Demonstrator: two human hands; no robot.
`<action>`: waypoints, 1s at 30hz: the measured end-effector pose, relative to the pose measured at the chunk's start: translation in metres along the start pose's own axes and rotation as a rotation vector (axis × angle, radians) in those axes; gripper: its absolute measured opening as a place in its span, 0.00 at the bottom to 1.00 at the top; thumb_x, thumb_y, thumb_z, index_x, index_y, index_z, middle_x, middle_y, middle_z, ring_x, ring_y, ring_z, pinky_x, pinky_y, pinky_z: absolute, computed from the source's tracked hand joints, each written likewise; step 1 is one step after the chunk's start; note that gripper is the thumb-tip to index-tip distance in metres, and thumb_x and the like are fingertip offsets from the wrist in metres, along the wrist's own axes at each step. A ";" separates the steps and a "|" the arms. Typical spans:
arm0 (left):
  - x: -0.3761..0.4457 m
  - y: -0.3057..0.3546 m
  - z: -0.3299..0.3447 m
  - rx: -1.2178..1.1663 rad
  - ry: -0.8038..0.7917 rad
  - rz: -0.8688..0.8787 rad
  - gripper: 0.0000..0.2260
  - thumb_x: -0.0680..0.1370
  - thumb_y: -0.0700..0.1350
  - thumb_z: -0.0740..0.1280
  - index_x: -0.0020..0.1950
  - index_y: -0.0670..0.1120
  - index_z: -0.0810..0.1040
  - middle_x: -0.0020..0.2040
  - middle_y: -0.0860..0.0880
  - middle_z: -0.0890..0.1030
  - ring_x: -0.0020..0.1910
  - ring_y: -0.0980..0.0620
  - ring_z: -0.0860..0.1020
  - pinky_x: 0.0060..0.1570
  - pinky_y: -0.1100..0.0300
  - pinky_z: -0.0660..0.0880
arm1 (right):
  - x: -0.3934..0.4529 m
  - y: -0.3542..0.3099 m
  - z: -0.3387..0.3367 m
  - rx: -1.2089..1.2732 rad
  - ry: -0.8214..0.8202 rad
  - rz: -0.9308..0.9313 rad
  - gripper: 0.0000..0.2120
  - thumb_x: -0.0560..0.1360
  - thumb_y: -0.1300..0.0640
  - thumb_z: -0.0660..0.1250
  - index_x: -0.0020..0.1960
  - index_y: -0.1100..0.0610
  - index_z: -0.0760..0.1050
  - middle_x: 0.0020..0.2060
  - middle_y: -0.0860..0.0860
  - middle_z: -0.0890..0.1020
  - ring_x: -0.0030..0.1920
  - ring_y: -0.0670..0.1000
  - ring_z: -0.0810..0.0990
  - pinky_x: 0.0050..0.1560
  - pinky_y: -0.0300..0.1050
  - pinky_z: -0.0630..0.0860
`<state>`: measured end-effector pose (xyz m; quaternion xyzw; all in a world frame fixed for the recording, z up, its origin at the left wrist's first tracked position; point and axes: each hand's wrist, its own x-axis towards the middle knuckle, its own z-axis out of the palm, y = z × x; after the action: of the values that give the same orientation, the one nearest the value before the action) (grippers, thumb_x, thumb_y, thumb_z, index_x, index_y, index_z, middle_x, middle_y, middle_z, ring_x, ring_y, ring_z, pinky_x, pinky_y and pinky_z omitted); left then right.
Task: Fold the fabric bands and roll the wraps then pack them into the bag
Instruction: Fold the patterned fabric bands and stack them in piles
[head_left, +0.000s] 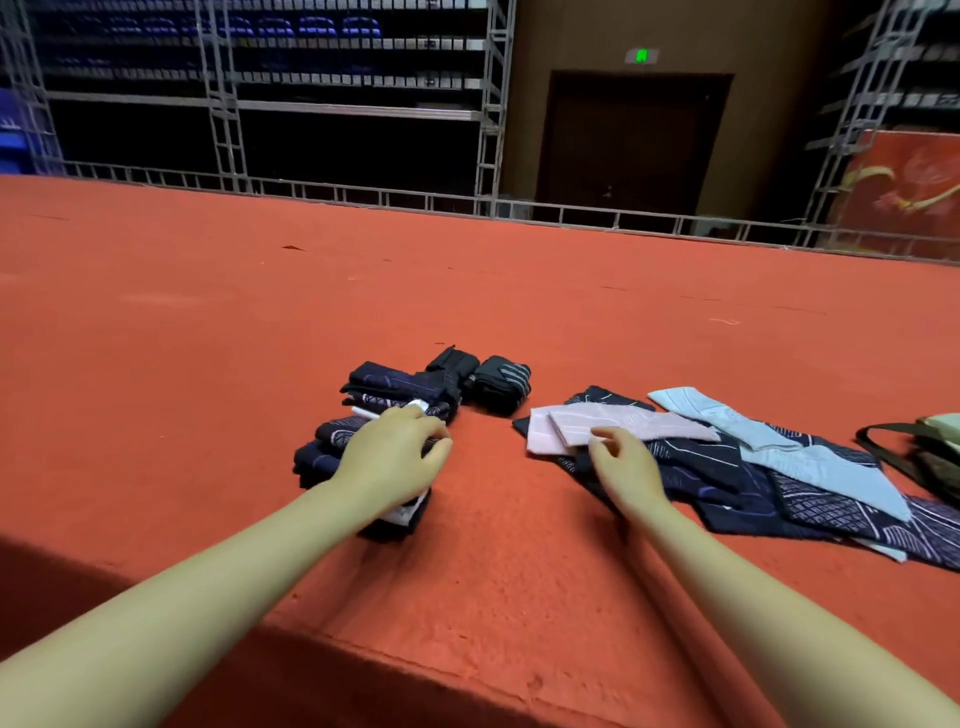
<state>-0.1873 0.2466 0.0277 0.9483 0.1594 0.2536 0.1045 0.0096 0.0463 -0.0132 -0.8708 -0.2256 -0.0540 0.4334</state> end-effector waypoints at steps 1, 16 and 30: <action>0.004 0.010 0.003 -0.011 -0.006 0.023 0.10 0.78 0.52 0.60 0.53 0.54 0.79 0.51 0.54 0.76 0.56 0.53 0.72 0.50 0.55 0.73 | 0.008 0.011 -0.008 -0.062 0.032 -0.022 0.14 0.76 0.57 0.62 0.59 0.55 0.77 0.55 0.55 0.81 0.59 0.56 0.76 0.58 0.48 0.71; 0.091 0.120 0.190 -0.431 -0.009 -0.009 0.17 0.76 0.45 0.67 0.65 0.49 0.75 0.64 0.51 0.74 0.66 0.50 0.69 0.66 0.61 0.61 | 0.055 0.112 -0.045 -0.248 0.085 -0.212 0.15 0.73 0.49 0.69 0.60 0.45 0.79 0.61 0.48 0.77 0.64 0.52 0.71 0.67 0.50 0.63; 0.108 0.101 0.185 -0.379 0.228 0.200 0.11 0.73 0.39 0.62 0.51 0.44 0.82 0.49 0.47 0.83 0.51 0.49 0.78 0.52 0.64 0.67 | 0.055 0.118 -0.044 -0.226 0.139 -0.310 0.15 0.75 0.49 0.67 0.61 0.47 0.77 0.58 0.46 0.77 0.62 0.50 0.70 0.61 0.45 0.61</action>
<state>0.0215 0.1698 -0.0527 0.8881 0.0249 0.3936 0.2360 0.1149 -0.0309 -0.0567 -0.8630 -0.3188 -0.2049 0.3339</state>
